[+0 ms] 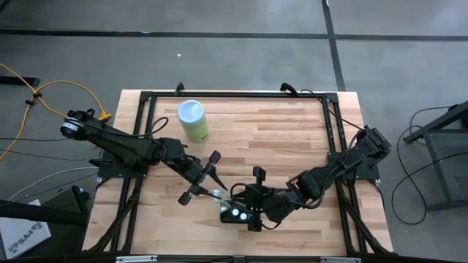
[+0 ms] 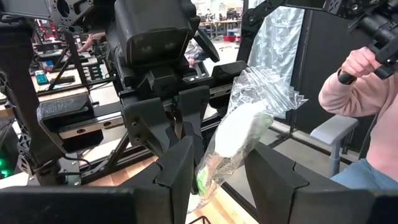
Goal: Pick & Place toothbrushing station
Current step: Put the green toothbrush into the mesh organizer
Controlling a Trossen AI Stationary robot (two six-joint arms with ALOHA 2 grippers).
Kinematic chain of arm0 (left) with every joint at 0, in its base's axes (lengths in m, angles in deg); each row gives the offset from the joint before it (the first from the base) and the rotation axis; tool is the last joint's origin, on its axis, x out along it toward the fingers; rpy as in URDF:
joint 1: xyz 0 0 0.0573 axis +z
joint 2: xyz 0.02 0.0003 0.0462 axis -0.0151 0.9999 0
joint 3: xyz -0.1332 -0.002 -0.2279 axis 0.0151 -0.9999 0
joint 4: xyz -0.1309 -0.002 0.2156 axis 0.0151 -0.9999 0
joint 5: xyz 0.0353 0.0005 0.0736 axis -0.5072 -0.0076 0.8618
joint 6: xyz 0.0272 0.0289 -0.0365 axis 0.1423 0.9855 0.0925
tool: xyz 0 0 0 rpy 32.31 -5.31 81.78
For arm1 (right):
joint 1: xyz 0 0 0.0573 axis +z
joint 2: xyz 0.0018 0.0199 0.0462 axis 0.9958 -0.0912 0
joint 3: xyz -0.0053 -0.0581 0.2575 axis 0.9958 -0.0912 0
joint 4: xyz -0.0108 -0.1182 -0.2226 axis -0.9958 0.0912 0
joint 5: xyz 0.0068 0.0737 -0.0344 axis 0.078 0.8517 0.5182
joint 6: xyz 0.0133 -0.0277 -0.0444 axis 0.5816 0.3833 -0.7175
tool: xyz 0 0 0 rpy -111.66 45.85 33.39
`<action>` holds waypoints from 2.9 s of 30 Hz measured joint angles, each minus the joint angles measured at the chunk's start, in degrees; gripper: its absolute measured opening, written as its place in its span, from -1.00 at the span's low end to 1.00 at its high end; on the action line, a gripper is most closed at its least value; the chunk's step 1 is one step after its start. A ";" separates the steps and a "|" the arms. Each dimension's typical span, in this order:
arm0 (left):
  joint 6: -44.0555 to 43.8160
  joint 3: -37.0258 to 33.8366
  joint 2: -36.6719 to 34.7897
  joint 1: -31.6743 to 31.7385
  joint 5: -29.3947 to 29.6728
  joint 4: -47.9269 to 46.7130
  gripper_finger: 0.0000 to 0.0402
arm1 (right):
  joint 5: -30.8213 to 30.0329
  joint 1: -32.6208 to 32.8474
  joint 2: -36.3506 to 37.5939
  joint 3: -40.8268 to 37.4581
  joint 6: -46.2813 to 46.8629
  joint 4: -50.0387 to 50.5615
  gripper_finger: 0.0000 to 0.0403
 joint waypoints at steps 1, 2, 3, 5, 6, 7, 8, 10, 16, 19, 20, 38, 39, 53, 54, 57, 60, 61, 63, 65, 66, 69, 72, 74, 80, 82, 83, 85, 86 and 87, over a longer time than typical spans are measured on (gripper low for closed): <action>0.00 0.00 0.00 0.00 0.00 0.08 -0.32 | 0.01 0.00 0.00 0.00 0.00 -0.14 -0.98; 0.00 0.00 0.00 0.00 0.00 0.19 -0.32 | 0.01 0.00 0.00 0.00 -0.05 -0.28 -0.98; 0.00 0.00 0.00 0.00 0.00 0.20 -0.32 | 0.00 0.00 0.00 0.00 -0.11 -0.37 -0.98; 0.26 0.00 0.00 0.00 0.03 0.17 -0.32 | 0.00 0.00 0.00 0.00 -0.14 -0.68 -0.98; 0.72 0.00 0.00 0.00 0.04 0.20 -0.32 | -0.01 0.00 0.00 0.00 -0.23 -0.81 -0.98; 1.08 0.00 0.00 0.00 0.07 0.20 -0.32 | -0.08 0.00 0.00 0.00 -0.46 -0.89 -0.98; 1.30 0.00 0.00 0.00 0.07 0.21 -0.32 | -0.15 0.00 0.00 0.00 -0.77 -1.06 -0.98; 1.36 0.00 0.00 0.00 0.14 0.20 -0.32 | -0.19 0.00 0.00 0.00 -1.15 -1.41 -0.98; 1.33 0.00 0.00 0.00 1.51 0.20 -0.44 | -0.22 0.00 0.00 0.00 -1.64 -2.04 -0.98; 1.22 0.00 0.00 0.00 1.53 0.22 -0.55 | -0.24 0.00 0.00 0.00 -1.60 -2.02 -0.98; 1.22 0.00 0.00 0.00 1.53 0.22 -0.58 | -0.22 0.00 0.00 0.00 -1.58 -2.04 -0.98; 0.56 -0.02 0.02 0.00 1.75 1.22 -0.96 | -0.02 -0.04 -0.02 0.00 -1.31 -2.24 -0.98; 0.55 -0.02 0.02 0.00 1.75 1.22 -0.96 | -0.02 -0.04 -0.02 0.00 -1.33 -2.24 -0.98; 0.79 -0.04 0.02 -1.38 3.61 1.25 -0.97 | 0.09 0.02 -0.02 0.00 -1.69 -2.33 -0.81; 0.53 -0.04 0.02 -1.38 3.61 1.25 -0.97 | 0.11 0.00 -0.02 0.00 -1.70 -2.35 -0.79; 0.37 -0.04 0.02 -1.38 3.63 1.15 -0.98 | 0.04 0.00 -0.02 0.00 -1.70 -2.34 -0.74; 0.35 -0.04 0.02 -1.40 3.63 1.10 -0.98 | 0.02 0.00 -0.02 0.00 -1.70 -2.34 -0.69; 0.35 -0.04 0.02 -1.40 3.63 1.09 -0.98 | 0.02 0.00 -0.02 0.00 -1.70 -2.33 -0.67; 0.35 -0.04 0.02 -1.40 3.65 1.07 -0.98 | 0.00 0.00 -0.02 0.00 -1.70 -2.33 -0.64; 0.33 -0.04 0.02 -1.41 3.63 1.06 -0.98 | 0.04 0.00 -0.02 0.00 -1.70 -2.33 -0.60; 0.33 -0.04 0.02 -1.42 3.63 1.05 -0.98 | 0.06 0.00 -0.02 0.00 -1.70 -2.34 -0.58; 0.33 -0.04 0.02 -1.42 3.63 1.01 -0.98 | 0.11 0.00 -0.02 0.00 -1.70 -2.33 -0.52; 0.33 -0.04 0.02 -1.42 3.66 1.01 -0.98 | 0.13 0.00 -0.02 0.00 -1.70 -2.35 -0.47; 0.33 -0.04 0.02 -1.42 3.74 0.98 -0.98 | 0.15 0.00 -0.02 0.00 -1.70 -2.35 -0.43; -2.12 -0.04 0.02 -1.42 3.82 0.23 -0.98 | 1.62 -0.29 0.24 -0.02 -1.71 -2.39 -0.40; -2.20 -0.04 0.02 -1.42 3.82 -0.04 -0.98 | 1.68 -0.33 0.33 -0.02 -1.98 -2.29 -0.40; -2.18 -0.04 0.02 -1.42 3.82 -0.04 -0.98 | 1.70 -0.36 0.39 -0.02 -2.43 -2.24 -0.41; -2.24 -0.04 0.02 -1.42 3.82 -0.04 -0.98 | 1.62 -0.60 0.51 -0.02 -3.22 -2.24 -0.41; -2.24 -0.04 0.02 -1.42 3.83 -0.03 -0.98 | 1.62 -0.70 0.52 -0.02 -3.23 -2.05 -0.42; -2.25 -0.04 0.02 -1.42 3.85 -0.04 -0.98 | 1.61 -0.83 0.52 -0.02 -3.22 -1.69 -0.42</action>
